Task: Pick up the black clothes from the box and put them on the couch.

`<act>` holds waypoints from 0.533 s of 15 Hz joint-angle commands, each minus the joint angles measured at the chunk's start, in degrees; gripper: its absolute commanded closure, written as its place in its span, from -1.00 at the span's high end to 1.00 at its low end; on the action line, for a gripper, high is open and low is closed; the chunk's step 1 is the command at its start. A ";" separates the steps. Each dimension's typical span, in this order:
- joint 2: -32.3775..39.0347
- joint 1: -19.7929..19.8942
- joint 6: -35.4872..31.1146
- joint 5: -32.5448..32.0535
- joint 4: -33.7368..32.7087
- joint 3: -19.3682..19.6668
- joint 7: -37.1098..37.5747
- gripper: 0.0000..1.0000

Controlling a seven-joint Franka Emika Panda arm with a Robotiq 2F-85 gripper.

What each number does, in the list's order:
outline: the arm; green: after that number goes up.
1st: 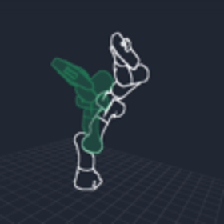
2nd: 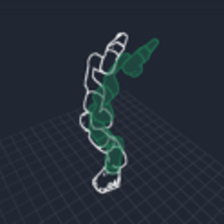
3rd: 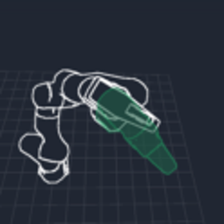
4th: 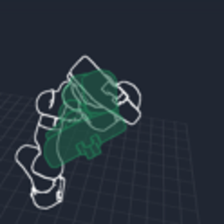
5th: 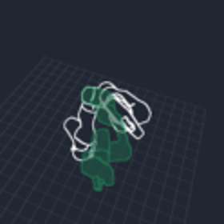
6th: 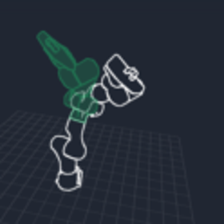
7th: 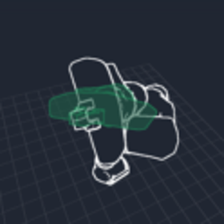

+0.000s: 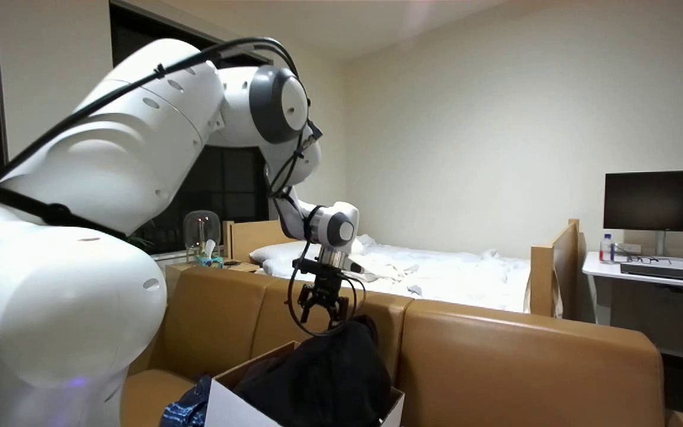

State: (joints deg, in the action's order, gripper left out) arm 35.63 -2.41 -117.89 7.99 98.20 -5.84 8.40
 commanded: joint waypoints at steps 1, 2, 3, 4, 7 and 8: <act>12.65 0.47 2.25 3.72 -13.46 2.15 3.36 1.00; 14.97 0.62 2.07 4.24 -15.93 2.72 4.57 1.00; 17.07 0.78 2.17 4.66 -18.34 3.25 5.70 1.00; 18.78 0.87 2.92 5.02 -20.59 3.52 6.59 1.00; 22.81 0.76 8.35 4.68 -26.96 3.71 8.26 0.37; 23.74 0.52 9.74 4.50 -28.70 3.79 8.75 0.20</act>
State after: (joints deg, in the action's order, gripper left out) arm 55.90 -1.65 -113.18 11.70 76.05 -2.18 14.81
